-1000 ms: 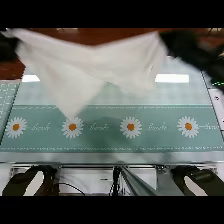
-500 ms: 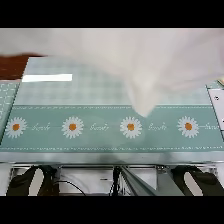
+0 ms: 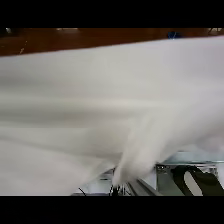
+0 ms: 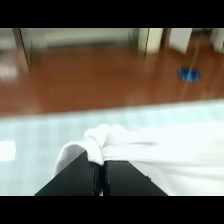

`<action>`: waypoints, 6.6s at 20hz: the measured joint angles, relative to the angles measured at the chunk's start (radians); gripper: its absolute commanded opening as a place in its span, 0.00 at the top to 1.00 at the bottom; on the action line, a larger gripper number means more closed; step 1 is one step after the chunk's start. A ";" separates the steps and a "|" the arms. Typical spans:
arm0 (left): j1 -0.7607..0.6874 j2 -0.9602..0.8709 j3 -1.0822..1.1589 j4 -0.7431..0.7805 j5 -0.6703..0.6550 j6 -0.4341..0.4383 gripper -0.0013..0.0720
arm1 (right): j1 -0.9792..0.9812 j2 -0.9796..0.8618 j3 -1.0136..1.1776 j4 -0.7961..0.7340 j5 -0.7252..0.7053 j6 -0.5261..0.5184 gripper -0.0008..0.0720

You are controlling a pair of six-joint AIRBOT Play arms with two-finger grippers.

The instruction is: Fold the shirts.

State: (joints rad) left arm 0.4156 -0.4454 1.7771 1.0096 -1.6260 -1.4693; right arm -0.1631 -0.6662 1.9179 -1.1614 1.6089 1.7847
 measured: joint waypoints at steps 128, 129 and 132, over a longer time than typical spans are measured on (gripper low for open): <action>0.052 -0.658 -0.881 -0.069 0.188 0.374 0.95 | -0.072 -0.449 -1.176 0.612 -0.581 -0.749 0.97; 0.052 -0.627 -0.809 -0.107 0.186 0.365 0.95 | -0.082 -0.382 -1.114 0.637 -0.587 -0.747 0.97; 0.052 -0.531 -0.575 -0.214 0.175 0.328 0.95 | -0.114 -0.215 -0.899 0.654 -0.591 -0.705 0.97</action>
State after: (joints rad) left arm 0.4679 -0.9760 1.2022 0.7959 -1.4513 -1.1416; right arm -0.2771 -0.8814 1.0191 -0.5076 1.0176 1.0798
